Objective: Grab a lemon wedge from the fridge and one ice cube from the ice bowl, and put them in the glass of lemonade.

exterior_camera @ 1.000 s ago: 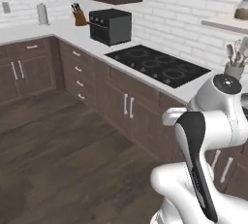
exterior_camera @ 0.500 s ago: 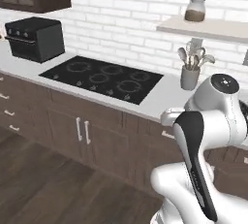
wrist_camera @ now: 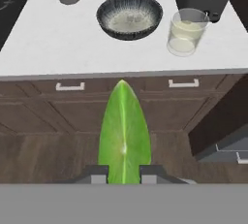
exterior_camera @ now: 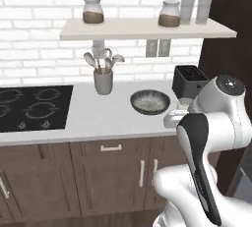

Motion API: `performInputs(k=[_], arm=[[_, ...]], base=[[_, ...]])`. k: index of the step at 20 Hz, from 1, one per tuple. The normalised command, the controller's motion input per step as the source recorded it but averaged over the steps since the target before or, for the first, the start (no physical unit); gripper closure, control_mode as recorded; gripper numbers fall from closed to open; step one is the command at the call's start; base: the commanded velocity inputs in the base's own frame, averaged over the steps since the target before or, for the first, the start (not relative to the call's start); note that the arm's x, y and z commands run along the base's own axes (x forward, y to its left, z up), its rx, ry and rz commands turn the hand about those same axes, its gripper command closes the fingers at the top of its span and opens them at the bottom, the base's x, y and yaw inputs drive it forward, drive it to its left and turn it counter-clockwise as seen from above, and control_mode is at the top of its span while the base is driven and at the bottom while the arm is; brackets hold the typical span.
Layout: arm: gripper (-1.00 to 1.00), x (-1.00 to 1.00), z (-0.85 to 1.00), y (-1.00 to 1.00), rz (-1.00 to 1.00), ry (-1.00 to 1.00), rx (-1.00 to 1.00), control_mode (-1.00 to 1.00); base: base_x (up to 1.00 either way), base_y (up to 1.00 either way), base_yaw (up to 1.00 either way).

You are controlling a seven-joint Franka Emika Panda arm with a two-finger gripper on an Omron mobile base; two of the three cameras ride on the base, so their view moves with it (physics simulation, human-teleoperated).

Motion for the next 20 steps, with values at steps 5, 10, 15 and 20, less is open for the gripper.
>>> performInputs(k=[5,10,15,20], arm=[[1.00,0.00,0.00,0.00,0.00,0.00,0.00,1.00],[1.00,0.00,0.00,0.00,0.00,0.00,0.00,1.00],[1.00,0.00,0.00,0.00,0.00,0.00,0.00,1.00],[1.00,0.00,0.00,0.00,0.00,0.00,0.00,1.00]], base=[[0.39,0.12,-0.43],[0.24,0.00,-0.25],[0.83,0.21,-0.33],[0.49,0.08,-0.30]])
